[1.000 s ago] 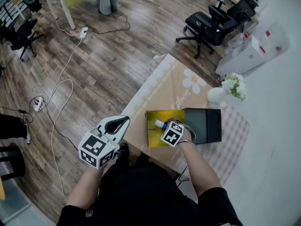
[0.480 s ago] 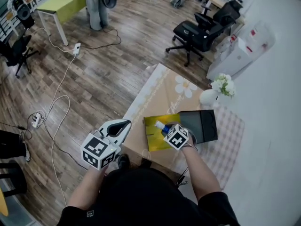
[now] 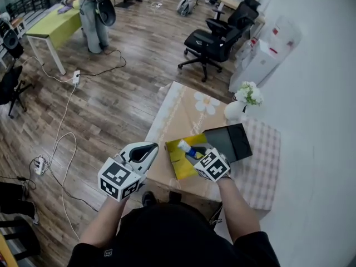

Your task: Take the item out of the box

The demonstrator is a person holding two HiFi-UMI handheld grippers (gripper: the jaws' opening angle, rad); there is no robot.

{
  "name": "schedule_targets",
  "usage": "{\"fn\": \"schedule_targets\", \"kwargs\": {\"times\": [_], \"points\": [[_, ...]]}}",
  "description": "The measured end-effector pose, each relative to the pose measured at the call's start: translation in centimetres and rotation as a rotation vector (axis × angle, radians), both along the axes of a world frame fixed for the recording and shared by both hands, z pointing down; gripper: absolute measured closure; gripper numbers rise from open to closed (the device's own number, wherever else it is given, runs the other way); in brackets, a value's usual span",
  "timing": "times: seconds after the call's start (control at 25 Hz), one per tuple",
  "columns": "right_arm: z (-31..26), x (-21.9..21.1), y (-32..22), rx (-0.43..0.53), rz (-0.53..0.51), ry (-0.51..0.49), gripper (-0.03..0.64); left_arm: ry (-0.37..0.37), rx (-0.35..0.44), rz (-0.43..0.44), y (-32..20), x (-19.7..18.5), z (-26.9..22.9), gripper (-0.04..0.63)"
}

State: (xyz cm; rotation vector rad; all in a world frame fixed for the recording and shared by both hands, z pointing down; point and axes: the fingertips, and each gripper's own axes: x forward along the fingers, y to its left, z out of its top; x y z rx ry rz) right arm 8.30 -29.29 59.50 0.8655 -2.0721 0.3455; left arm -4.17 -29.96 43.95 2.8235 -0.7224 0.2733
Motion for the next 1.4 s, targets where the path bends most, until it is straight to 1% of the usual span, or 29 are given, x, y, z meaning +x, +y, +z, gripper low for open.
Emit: {"fn": "schedule_targets", "kwargs": {"times": [0.2, 0.4, 0.68, 1.04, 1.16, 1.28, 1.36, 1.4], "points": [[-3.7, -0.4, 1.0, 0.068, 0.067, -0.120, 0.479, -0.007, 0.025, 0.044, 0.3, 0.6, -0.8, 0.580], [-7.5, 0.2, 1.5, 0.146, 0.111, -0.241, 0.479, -0.002, 0.047, 0.055, 0.4, 1.9, -2.4, 0.580], [-12.7, 1.8, 2.5, 0.246, 0.109, -0.401, 0.480, 0.007, 0.086, 0.062, 1.0, 4.9, -5.0, 0.580], [-20.1, 4.6, 4.7, 0.418, 0.100, -0.672, 0.480, 0.014, 0.101, 0.075, 1.7, 8.2, -6.4, 0.580], [-21.6, 5.7, 5.1, 0.471, 0.112, -0.719, 0.480, 0.014, 0.106, 0.069, 1.5, 9.0, -6.8, 0.580], [-23.0, 6.9, 4.9, 0.527, 0.151, -0.758, 0.480, 0.019, 0.114, 0.050, 0.8, 9.4, -7.1, 0.580], [-23.9, 7.5, 4.2, 0.563, 0.163, -0.767, 0.480, 0.018, 0.128, 0.050, 0.1, 10.1, -7.2, 0.580], [-24.3, 7.4, 3.9, 0.577, 0.153, -0.753, 0.480, 0.011, 0.139, 0.063, -0.2, 10.5, -7.3, 0.580]]}}
